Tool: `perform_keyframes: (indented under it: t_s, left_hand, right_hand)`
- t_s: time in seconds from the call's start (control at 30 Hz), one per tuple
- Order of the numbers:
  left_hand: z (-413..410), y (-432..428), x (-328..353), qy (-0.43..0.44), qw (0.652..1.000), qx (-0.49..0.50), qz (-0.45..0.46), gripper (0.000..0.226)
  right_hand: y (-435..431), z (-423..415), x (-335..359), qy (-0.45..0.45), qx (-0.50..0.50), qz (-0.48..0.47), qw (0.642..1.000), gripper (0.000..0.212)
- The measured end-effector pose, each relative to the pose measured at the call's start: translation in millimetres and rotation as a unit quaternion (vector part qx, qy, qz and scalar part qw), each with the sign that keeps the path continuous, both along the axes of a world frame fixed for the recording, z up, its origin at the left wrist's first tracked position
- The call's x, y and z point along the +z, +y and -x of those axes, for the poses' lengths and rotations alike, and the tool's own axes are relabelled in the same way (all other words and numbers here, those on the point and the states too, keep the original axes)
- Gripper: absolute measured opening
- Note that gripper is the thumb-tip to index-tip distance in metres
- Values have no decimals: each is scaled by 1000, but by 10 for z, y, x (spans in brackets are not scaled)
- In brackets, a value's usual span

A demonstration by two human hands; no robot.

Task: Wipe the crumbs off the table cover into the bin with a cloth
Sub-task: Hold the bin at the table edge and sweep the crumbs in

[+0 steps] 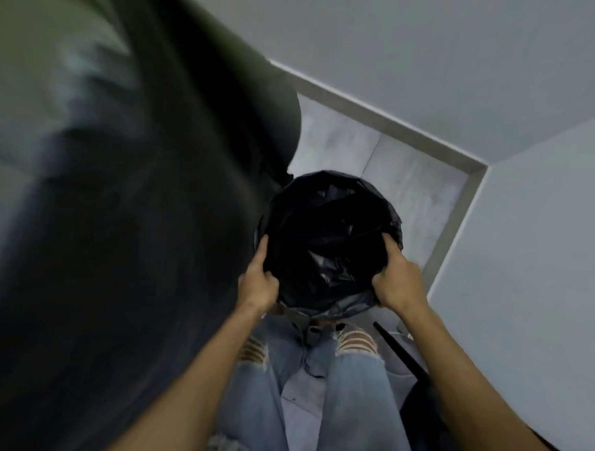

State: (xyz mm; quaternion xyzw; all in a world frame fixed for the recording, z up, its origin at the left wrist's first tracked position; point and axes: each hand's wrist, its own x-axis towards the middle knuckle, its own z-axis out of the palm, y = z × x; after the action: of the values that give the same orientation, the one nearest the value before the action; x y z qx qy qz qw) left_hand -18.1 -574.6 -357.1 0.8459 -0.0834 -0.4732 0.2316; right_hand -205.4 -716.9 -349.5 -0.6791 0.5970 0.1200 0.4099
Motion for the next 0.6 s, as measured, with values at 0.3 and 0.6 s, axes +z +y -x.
perform_keyframes:
  t_s: [0.3,0.6]
  left_hand:
    - [218,499,2358,-28,979,185,83,83]
    - [-93,758,2768,-27,957,255,132,82]
  right_hand:
    - [375,-67,2282,-2,73,12,997,70]
    - [568,-499,3176,-137,74,10,988,82]
